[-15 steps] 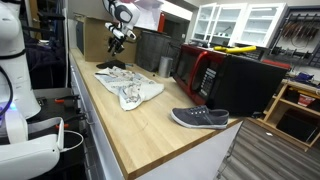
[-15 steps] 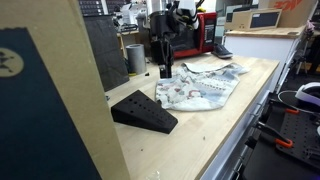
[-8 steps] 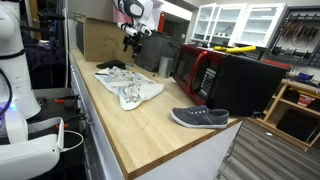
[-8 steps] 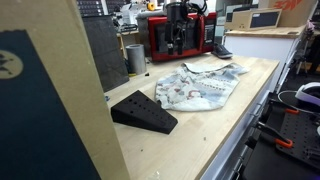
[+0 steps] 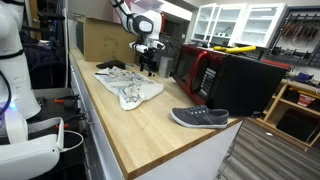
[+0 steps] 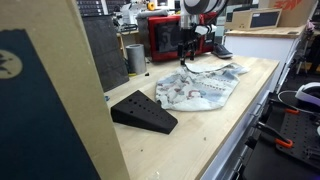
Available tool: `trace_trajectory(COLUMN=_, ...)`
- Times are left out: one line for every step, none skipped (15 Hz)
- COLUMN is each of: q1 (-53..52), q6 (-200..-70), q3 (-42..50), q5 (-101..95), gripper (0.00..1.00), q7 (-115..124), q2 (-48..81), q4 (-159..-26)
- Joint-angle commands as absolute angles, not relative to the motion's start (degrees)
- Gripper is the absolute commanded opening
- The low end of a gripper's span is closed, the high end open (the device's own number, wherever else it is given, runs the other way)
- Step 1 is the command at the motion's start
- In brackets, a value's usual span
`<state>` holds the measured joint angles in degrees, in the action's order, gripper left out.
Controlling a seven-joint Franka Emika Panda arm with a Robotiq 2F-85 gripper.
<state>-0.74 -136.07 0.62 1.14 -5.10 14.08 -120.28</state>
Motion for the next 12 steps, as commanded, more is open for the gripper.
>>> trace_trajectory(q1=-1.6, q6=-140.7, q3=2.1, q5=-4.2, gripper=1.0, q7=1.5, q2=16.3, q4=-121.2)
trace_trajectory(q1=-2.0, q6=-141.9, q3=2.6, q5=-5.9, gripper=1.0, q7=3.3, q2=17.0, q4=-121.5)
trace_trajectory(q1=-2.3, q6=-142.3, q3=2.8, q5=-7.1, gripper=1.0, q7=4.8, q2=17.3, q4=-121.7)
trace_trajectory(q1=-2.6, q6=-142.6, q3=2.9, q5=-8.3, gripper=1.0, q7=6.6, q2=17.6, q4=-121.9)
trace_trajectory(q1=-3.0, q6=-142.6, q3=3.1, q5=-9.3, gripper=1.0, q7=8.2, q2=17.6, q4=-122.2)
trace_trajectory(q1=-3.3, q6=-142.3, q3=3.2, q5=-9.9, gripper=1.0, q7=9.6, q2=17.5, q4=-122.4)
trace_trajectory(q1=-3.5, q6=-141.8, q3=3.3, q5=-10.3, gripper=1.0, q7=10.7, q2=17.2, q4=-122.7)
trace_trajectory(q1=-3.6, q6=-141.6, q3=3.5, q5=-10.8, gripper=1.0, q7=11.8, q2=16.8, q4=-122.9)
trace_trajectory(q1=-3.7, q6=-141.5, q3=3.8, q5=-11.2, gripper=1.0, q7=13.1, q2=16.5, q4=-123.1)
trace_trajectory(q1=-3.8, q6=-141.5, q3=4.2, q5=-11.8, gripper=1.0, q7=14.2, q2=16.2, q4=-123.2)
trace_trajectory(q1=-3.8, q6=-141.6, q3=4.7, q5=-12.6, gripper=1.0, q7=15.3, q2=16.1, q4=-123.2)
trace_trajectory(q1=-3.9, q6=-141.6, q3=5.2, q5=-13.3, gripper=1.0, q7=16.4, q2=15.9, q4=-123.2)
